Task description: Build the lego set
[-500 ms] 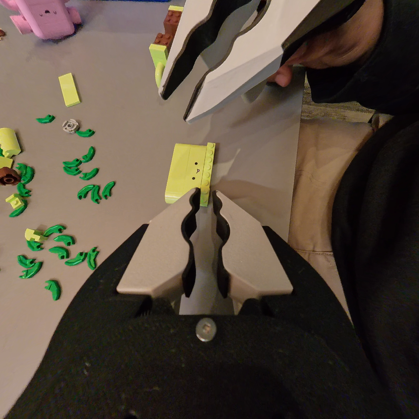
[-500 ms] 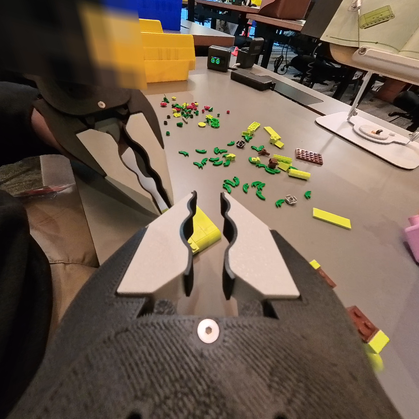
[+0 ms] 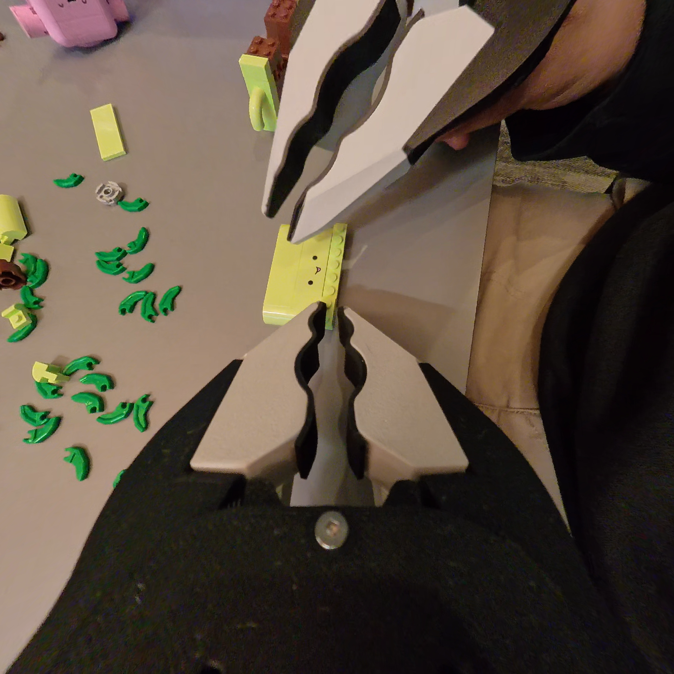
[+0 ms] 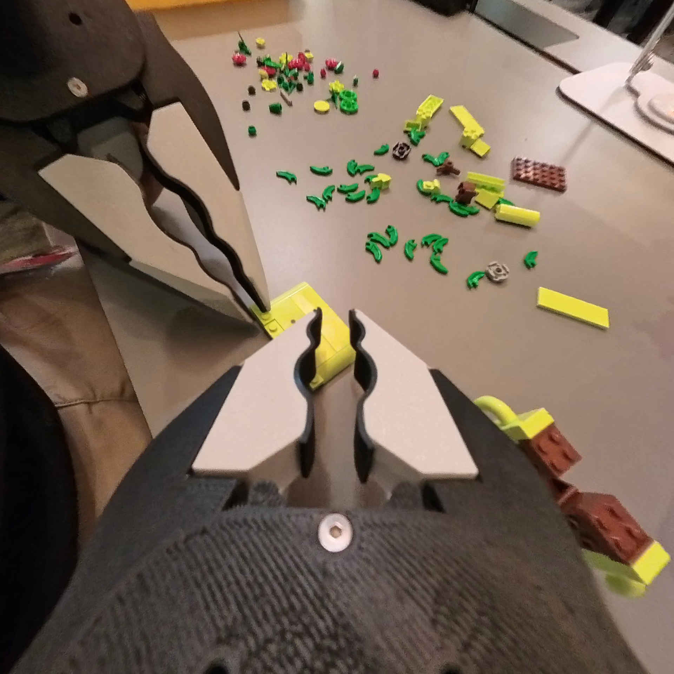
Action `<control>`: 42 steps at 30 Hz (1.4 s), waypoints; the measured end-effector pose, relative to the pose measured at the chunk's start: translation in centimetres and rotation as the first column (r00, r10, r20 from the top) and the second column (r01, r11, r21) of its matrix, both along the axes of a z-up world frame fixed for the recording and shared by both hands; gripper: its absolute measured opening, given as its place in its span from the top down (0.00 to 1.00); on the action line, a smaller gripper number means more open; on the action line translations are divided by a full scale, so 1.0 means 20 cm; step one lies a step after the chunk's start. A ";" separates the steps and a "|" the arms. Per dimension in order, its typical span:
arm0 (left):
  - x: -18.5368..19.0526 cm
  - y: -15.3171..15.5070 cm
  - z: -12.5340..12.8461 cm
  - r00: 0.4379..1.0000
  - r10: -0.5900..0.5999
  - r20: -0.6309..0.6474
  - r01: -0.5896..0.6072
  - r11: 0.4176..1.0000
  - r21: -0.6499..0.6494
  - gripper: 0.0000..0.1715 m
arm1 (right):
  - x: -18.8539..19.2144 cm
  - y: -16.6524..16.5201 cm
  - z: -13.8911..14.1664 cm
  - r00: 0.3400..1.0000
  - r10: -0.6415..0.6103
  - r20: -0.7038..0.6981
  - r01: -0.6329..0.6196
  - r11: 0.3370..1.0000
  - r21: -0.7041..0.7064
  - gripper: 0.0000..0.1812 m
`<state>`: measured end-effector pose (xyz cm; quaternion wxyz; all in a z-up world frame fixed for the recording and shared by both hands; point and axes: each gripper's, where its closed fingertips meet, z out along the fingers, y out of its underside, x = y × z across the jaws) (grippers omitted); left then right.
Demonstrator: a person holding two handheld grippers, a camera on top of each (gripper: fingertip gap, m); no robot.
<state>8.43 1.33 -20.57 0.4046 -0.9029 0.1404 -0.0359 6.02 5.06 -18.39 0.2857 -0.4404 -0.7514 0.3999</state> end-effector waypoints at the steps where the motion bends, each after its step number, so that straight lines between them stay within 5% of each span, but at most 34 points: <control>1: 0.00 0.00 0.00 1.000 0.002 -0.003 -0.002 1.000 0.001 0.98 | 0.00 0.00 -0.02 1.000 0.004 0.022 -0.004 1.000 0.012 0.94; 13: -0.01 0.00 -0.01 0.997 0.016 -0.072 -0.016 1.000 -0.002 0.98 | 0.01 -0.03 -0.09 0.997 0.016 0.081 -0.023 0.996 0.083 1.00; 36: 0.00 -0.01 -0.01 0.995 0.078 0.068 -0.077 0.997 -0.014 0.98 | 0.01 -0.02 -0.09 0.996 0.014 0.086 -0.020 0.997 0.071 1.00; 39: 0.02 0.00 0.01 0.990 0.063 0.125 -0.064 0.998 0.005 0.84 | 0.01 -0.02 -0.07 0.998 0.017 0.056 -0.021 0.997 0.073 1.00; 42: 0.00 -0.01 0.06 0.986 0.086 0.141 -0.095 0.994 0.058 0.82 | 0.02 -0.06 -0.03 0.999 0.043 0.021 -0.044 0.998 0.037 1.00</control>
